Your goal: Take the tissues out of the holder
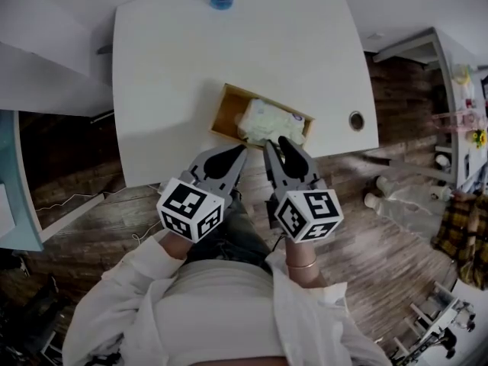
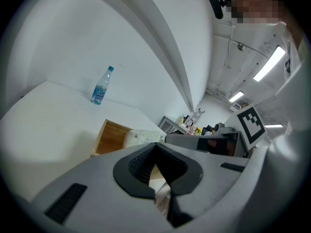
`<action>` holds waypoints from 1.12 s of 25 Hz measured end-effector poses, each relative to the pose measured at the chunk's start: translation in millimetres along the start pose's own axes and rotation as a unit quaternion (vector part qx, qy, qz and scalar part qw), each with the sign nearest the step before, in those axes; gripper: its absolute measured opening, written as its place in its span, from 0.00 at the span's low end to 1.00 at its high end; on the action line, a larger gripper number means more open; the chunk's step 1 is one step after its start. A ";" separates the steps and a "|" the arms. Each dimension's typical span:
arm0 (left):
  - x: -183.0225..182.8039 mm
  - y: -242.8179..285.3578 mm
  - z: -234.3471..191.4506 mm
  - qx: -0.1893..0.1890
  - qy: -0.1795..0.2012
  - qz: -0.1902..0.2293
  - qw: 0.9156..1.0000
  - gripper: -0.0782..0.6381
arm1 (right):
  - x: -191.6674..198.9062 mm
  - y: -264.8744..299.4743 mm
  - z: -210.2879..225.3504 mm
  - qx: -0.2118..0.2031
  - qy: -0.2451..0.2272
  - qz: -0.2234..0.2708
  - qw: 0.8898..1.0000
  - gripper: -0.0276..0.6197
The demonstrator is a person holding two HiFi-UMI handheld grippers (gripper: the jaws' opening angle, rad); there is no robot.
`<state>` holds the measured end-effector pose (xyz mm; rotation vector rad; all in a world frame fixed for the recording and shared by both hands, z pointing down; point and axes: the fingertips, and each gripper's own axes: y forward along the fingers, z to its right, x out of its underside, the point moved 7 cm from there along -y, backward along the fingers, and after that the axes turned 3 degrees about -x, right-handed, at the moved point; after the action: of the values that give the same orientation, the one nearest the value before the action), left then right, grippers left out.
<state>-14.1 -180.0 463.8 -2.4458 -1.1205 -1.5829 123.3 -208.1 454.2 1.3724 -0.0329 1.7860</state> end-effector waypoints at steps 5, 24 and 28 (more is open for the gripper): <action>-2.5 3.8 -1.4 0.001 -0.006 0.006 1.000 0.13 | 5.8 7.4 3.9 -0.006 0.015 -0.013 1.000 0.28; -17.1 -4.0 -17.1 -0.018 -0.031 0.039 0.999 0.13 | 12.9 30.5 -5.5 -0.050 0.052 -0.048 0.996 0.35; -18.9 -5.0 -19.1 -0.019 -0.033 0.042 0.998 0.13 | 7.3 35.8 -6.7 -0.049 0.044 -0.055 0.996 0.35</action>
<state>-36.3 -194.0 456.1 -2.5504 -0.9907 -1.5238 95.4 -223.0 473.7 1.2024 0.0033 1.7275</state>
